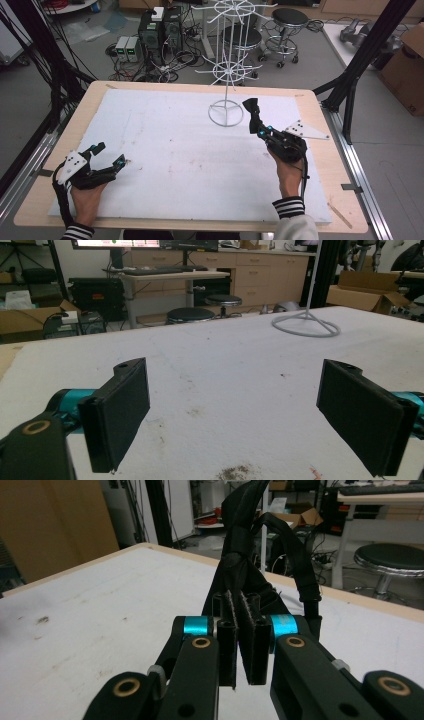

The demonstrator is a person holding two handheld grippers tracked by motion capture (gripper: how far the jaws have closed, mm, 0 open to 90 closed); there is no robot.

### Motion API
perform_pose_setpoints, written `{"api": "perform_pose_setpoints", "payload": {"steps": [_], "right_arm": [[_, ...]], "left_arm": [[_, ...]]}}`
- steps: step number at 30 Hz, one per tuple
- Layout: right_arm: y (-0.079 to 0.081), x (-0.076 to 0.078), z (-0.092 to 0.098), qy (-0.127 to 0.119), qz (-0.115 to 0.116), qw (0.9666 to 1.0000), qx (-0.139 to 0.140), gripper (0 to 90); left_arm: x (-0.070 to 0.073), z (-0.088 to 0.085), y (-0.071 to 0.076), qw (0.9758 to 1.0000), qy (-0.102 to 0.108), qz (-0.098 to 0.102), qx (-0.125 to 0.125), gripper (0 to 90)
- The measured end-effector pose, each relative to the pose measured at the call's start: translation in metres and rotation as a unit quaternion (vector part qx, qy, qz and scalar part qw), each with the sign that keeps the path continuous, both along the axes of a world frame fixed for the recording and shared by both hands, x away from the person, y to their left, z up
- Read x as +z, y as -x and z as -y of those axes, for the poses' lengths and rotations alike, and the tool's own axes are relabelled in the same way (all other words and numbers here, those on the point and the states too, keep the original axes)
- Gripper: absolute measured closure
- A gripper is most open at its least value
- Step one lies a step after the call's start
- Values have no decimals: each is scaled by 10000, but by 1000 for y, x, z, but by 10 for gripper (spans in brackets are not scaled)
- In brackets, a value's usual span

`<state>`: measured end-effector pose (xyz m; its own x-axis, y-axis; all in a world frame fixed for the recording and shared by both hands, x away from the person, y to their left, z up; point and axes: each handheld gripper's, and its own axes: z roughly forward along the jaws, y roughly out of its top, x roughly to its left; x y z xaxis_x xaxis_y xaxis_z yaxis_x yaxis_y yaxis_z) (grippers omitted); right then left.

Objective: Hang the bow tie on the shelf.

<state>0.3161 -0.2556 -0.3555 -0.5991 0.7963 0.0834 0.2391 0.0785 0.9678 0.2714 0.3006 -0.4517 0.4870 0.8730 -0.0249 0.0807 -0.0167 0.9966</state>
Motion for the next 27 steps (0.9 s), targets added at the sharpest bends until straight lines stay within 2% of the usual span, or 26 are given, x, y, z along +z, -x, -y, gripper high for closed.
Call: {"api": "perform_pose_setpoints", "payload": {"steps": [14,27], "right_arm": [[-15,38,-22,-62,329,9994,-33,865],[-25,53,-38,-98,548,9984,-50,865]], "left_arm": [[0,0,0,10000,37,-17,0,141],[0,-1,-1,10000,32,-49,-6,141]]}}
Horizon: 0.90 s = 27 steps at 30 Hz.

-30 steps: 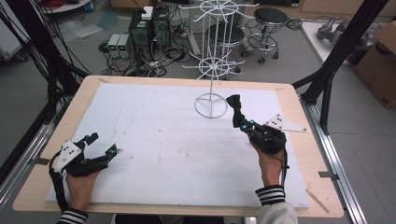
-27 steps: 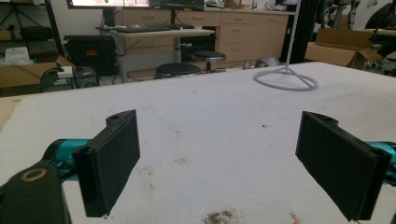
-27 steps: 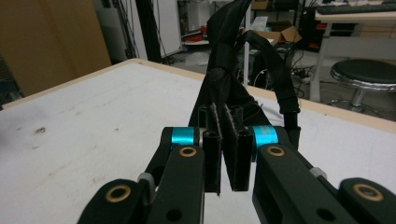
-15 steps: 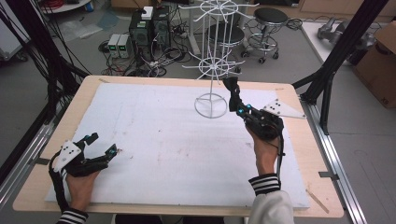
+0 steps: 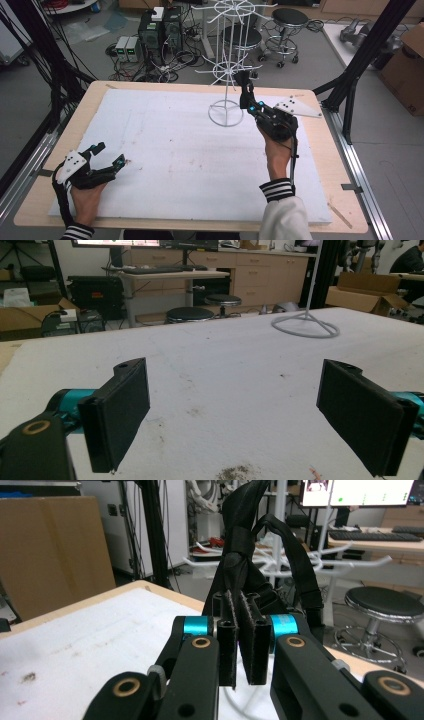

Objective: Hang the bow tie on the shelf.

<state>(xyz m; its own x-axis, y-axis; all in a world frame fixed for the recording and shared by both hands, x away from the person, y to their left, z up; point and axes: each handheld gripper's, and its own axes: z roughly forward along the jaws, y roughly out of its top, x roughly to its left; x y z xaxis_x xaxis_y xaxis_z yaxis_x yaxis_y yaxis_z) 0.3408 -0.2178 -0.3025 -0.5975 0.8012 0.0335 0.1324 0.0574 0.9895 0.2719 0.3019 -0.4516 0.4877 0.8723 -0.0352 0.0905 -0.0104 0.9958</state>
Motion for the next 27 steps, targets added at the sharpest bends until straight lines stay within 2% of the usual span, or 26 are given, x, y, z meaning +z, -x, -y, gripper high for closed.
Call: {"api": "perform_pose_setpoints", "payload": {"steps": [6,17,22,27], "right_arm": [[-7,6,-16,131,64,9999,53,865],[-17,-1,-35,258,38,9997,-5,864],[-18,-4,-45,524,65,9986,-71,865],[-22,-8,-49,614,-21,9980,-139,864]], "left_arm": [[0,0,0,10000,20,8,-2,141],[0,0,0,10000,9,-5,-15,141],[0,0,0,10000,14,-4,-16,141],[0,0,0,10000,31,0,-19,141]]}}
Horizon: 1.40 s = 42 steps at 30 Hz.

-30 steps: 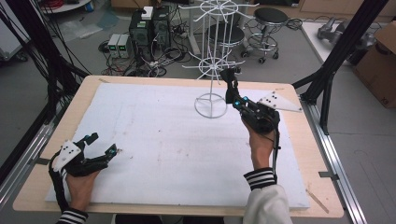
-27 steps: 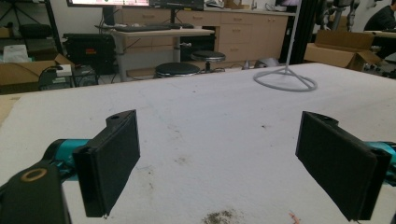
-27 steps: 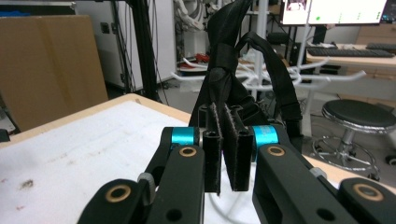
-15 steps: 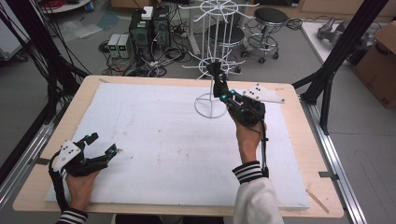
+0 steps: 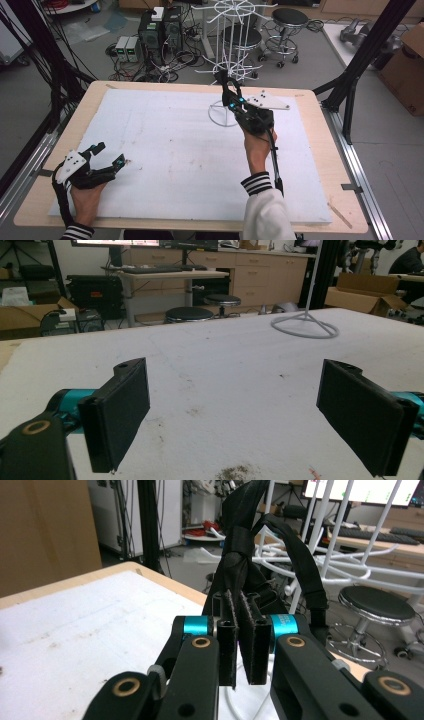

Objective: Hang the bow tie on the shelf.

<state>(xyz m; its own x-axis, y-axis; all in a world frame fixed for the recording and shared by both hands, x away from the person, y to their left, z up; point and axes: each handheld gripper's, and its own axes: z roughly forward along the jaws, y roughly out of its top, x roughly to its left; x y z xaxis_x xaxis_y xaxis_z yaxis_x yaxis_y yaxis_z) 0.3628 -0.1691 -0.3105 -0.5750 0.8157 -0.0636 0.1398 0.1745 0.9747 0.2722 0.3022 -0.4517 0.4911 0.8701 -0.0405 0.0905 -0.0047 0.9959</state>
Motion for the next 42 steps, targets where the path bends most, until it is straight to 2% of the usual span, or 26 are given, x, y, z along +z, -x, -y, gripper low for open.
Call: {"api": "perform_pose_setpoints", "payload": {"steps": [26,36,42], "right_arm": [[-22,-28,0,104,-508,9985,-190,864],[-25,-30,4,73,-609,9979,-231,855],[-25,-32,5,72,-700,9973,-208,795]], "left_arm": [[0,0,0,10000,-14,3,1,141],[0,0,0,10000,-20,10,5,141],[0,0,1,10000,-24,25,9,141]]}}
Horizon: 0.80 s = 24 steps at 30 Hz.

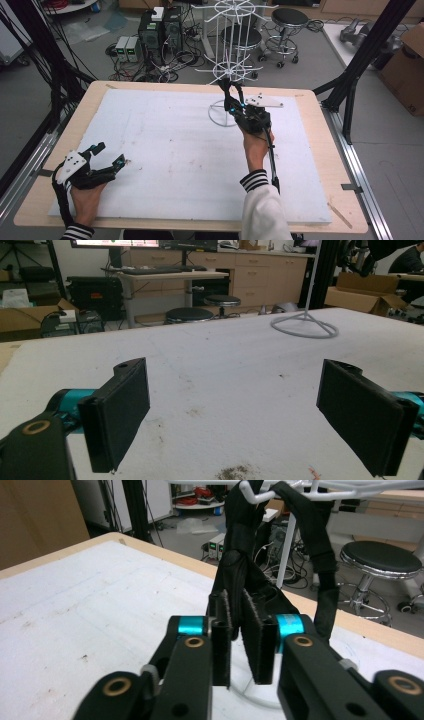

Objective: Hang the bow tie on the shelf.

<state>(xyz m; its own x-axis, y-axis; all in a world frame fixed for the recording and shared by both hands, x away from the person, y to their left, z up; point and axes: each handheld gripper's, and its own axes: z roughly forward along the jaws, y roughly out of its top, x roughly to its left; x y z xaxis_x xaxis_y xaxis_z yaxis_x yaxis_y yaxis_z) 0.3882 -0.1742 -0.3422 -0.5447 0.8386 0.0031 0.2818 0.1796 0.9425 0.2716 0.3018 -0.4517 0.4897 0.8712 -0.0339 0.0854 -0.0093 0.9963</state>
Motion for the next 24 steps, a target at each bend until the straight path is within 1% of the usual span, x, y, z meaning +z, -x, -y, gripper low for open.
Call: {"api": "perform_pose_setpoints", "payload": {"steps": [1,2,3,4,5,6,7,8,9,10,11,12,14,17,18,19,20,21,22,23,24], "right_arm": [[0,0,0,12,-19,10000,-3,772],[0,-1,0,5,-56,10000,17,730],[0,-1,0,5,-56,10000,17,730],[0,-1,0,0,-76,10000,27,699],[0,-1,1,-22,-79,10000,28,648],[0,-1,3,-126,-143,9998,46,528],[0,-1,3,-126,-143,9998,46,528],[1,0,6,-222,-211,9995,97,388],[2,1,7,-253,-211,9994,95,300],[2,1,7,-253,-211,9994,95,300],[5,2,12,-343,-276,9989,139,203],[5,2,12,-343,-276,9989,139,203],[11,4,16,-432,-250,9986,144,124],[24,2,24,-458,-94,9986,239,101],[32,0,29,-433,-61,9987,277,100],[32,0,29,-433,-61,9987,277,100],[43,-4,36,-458,-29,9983,364,82],[49,-6,40,-452,-37,9983,371,18],[49,-6,40,-452,-37,9983,371,18],[60,-12,47,-418,29,9985,349,4],[66,-16,51,-440,45,9984,349,5]], "left_arm": [[0,0,0,10000,3,9,5,141],[0,0,0,10000,-16,9,-4,141],[0,0,0,10000,-9,19,3,141],[0,0,0,10000,-10,22,5,141],[0,0,0,10000,-16,18,7,141],[0,0,0,10000,9,-6,11,141],[0,0,0,10000,9,-6,11,141],[0,0,-1,10000,11,-29,-3,141],[0,0,-1,10000,24,-43,-2,141],[0,0,-1,10000,32,-44,4,141],[0,0,-1,10000,7,-34,4,141],[0,0,-1,10000,7,-34,4,141],[0,0,-1,10000,2,-31,10,141],[0,1,-1,10000,-5,-20,5,141],[0,1,0,10000,-35,-19,9,141],[0,1,0,10000,-58,-11,4,141],[0,1,0,10000,-58,-5,9,141],[0,1,0,10000,-61,-6,7,141],[0,1,0,10000,-61,-6,7,141],[0,1,0,10000,-62,-11,4,141],[0,1,0,10000,-51,-8,1,141]]}}
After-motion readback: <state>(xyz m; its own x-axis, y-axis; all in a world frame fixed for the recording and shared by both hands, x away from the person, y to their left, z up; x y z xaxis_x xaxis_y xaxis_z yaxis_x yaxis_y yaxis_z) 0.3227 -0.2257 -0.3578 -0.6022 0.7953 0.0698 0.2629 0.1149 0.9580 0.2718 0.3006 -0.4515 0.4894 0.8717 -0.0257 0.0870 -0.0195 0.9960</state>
